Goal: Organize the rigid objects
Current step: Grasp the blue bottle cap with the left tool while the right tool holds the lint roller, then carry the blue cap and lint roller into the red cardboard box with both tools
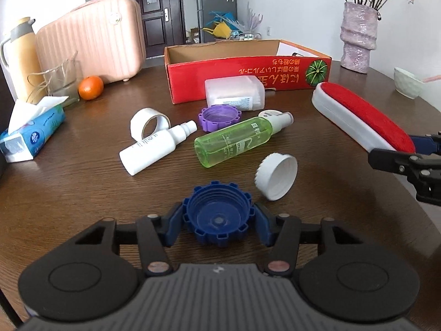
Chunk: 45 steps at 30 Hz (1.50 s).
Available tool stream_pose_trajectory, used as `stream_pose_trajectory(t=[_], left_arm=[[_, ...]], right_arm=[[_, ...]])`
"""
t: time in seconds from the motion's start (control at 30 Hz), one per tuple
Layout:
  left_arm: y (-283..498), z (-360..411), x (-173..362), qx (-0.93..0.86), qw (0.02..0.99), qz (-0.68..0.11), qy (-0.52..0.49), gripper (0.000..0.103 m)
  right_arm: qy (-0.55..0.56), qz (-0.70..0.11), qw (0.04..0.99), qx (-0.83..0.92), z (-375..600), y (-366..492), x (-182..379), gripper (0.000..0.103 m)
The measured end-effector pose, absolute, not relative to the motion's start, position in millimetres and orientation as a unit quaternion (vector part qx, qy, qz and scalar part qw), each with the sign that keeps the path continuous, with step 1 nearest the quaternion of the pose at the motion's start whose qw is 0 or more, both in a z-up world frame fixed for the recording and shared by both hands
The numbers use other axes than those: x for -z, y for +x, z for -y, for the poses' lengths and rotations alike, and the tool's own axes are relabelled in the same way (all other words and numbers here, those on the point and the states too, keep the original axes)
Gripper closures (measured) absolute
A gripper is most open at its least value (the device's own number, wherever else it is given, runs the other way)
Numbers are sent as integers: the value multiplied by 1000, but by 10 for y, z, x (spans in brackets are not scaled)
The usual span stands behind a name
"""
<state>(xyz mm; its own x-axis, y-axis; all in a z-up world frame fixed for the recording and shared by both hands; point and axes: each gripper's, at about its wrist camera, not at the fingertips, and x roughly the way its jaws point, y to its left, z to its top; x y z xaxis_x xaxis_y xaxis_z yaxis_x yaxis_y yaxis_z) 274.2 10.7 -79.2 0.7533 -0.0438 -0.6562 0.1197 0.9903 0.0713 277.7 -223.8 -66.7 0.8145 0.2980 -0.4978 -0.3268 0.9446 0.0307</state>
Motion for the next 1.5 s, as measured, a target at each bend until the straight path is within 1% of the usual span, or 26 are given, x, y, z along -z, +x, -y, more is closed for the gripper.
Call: stream_pose_trajectory(t=[0.4, 0.9, 1.5], left_arm=[[2634, -156, 624, 29, 946, -319, 43, 48], [2654, -66, 344, 30, 956, -287, 45, 48], [3058, 105, 37, 36, 964, -261, 33, 48]], right_arm=[[-28, -257, 952, -167, 2251, 2770, 656, 47], [-35, -248, 953, -169, 2209, 2788, 503, 47], [-38, -238, 959, -151, 2145, 3132, 201, 47]])
